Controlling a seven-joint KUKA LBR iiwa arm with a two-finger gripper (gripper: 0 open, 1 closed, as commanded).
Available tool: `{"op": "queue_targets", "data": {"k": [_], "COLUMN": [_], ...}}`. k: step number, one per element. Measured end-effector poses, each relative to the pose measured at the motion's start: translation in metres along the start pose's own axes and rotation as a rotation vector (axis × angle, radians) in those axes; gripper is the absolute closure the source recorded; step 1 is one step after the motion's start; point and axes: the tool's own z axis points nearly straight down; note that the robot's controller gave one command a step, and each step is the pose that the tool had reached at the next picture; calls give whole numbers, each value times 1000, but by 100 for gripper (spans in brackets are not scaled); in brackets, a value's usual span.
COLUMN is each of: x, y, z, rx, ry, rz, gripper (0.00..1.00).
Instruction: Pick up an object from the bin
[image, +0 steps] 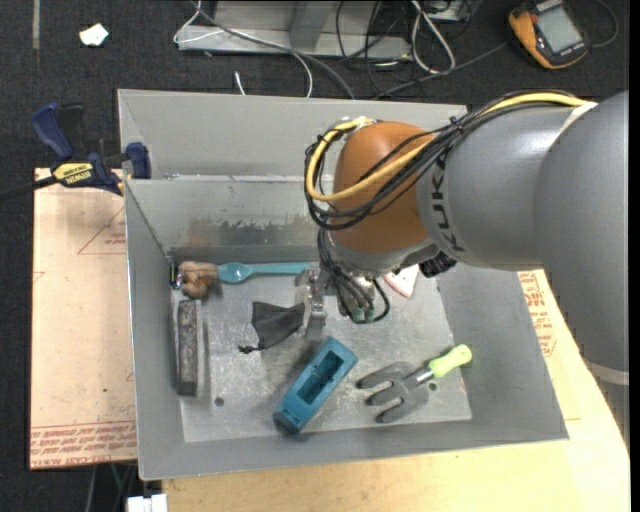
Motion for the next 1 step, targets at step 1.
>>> {"op": "queue_targets", "data": {"k": [1], "x": [-6], "y": [-9], "z": [-68], "rx": [0], "ry": [2], "rz": [53], "gripper": [100]}}
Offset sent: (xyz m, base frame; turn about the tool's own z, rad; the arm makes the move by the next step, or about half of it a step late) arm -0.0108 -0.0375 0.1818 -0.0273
